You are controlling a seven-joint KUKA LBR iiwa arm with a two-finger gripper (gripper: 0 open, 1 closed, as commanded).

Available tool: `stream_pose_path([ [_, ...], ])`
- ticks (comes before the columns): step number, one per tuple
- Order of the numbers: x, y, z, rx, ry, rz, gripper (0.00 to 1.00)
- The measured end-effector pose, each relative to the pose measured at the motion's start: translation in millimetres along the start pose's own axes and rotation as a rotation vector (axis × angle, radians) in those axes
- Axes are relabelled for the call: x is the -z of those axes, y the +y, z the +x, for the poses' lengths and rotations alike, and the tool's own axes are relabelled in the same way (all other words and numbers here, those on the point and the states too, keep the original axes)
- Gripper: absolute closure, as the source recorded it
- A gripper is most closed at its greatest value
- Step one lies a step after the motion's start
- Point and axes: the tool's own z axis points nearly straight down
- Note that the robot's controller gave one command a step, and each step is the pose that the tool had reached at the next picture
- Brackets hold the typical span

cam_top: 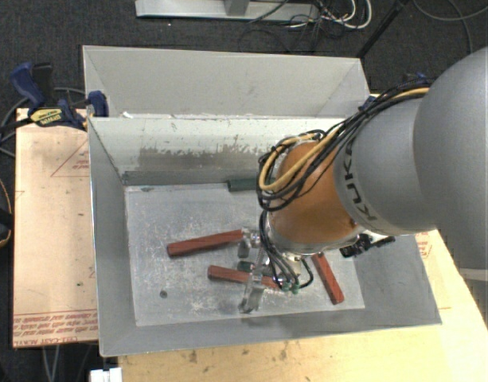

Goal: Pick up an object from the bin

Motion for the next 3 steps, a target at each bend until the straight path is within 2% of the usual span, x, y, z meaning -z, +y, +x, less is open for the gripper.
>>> stream_pose_path([
  [1,-1.8,-17.6,3.2,-0.107,0.004,0.003,0.00],
  [2,-32.6,-8.3,-11.3,-0.204,0.003,0.003,0.00],
  [3,-32.8,-8.0,-11.4,-0.202,0.003,0.003,0.00],
])
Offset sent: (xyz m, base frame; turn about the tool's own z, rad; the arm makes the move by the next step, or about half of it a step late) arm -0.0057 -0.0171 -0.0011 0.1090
